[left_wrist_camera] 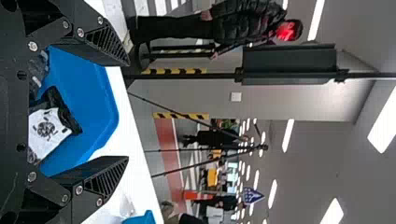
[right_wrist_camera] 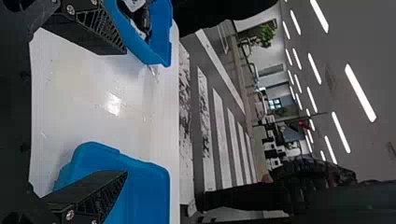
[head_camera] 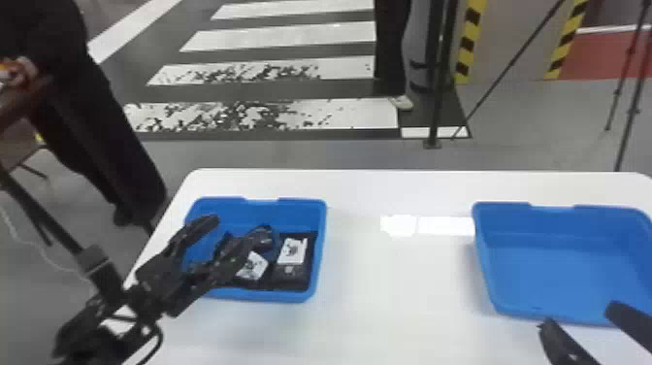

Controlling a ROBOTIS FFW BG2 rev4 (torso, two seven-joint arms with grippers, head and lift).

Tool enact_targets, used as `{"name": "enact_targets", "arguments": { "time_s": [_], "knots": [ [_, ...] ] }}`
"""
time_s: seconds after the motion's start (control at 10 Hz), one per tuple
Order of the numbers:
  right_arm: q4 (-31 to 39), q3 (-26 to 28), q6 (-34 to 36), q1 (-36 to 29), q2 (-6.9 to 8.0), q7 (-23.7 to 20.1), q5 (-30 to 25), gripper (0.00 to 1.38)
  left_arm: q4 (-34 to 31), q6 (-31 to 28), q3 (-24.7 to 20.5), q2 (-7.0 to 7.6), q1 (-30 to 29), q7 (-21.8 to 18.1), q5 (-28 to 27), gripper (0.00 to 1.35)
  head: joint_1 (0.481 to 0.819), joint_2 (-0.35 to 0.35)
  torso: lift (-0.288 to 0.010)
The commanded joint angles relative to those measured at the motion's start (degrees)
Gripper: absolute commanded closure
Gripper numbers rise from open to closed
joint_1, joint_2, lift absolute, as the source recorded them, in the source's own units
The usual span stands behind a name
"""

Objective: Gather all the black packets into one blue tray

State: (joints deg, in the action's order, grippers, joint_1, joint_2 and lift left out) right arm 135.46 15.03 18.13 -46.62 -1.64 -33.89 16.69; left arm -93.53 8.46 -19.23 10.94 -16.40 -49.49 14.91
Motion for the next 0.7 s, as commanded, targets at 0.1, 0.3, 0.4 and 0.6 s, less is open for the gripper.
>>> {"name": "enact_targets", "arguments": {
  "time_s": [0.1,0.3,0.4,0.6],
  "knots": [
    [-2.92,5.42,-15.61,-4.99,1.70,3.48,2.28,0.11,-20.86,-1.85,-3.28,-3.64,-20.30,4.93,4.63,0.34,0.695,0.119,-0.110],
    [-7.14,7.82,-29.95,-6.82,1.70,7.08,2.85,0.11,-29.02,-3.67,-3.62,-5.66,-30.70,8.44,7.26,0.35,0.695,0.014,-0.110],
    [-11.36,8.62,-35.29,-6.82,1.70,7.69,2.96,0.11,-30.42,-3.25,-3.05,-6.28,-33.80,9.32,7.72,0.35,0.695,-0.014,-0.110],
    [-16.00,8.62,-39.23,-7.52,1.70,8.22,2.51,0.11,-30.42,1.53,-1.45,-7.42,-38.30,10.90,9.43,0.35,0.695,-0.124,-0.110]
  ]
}}
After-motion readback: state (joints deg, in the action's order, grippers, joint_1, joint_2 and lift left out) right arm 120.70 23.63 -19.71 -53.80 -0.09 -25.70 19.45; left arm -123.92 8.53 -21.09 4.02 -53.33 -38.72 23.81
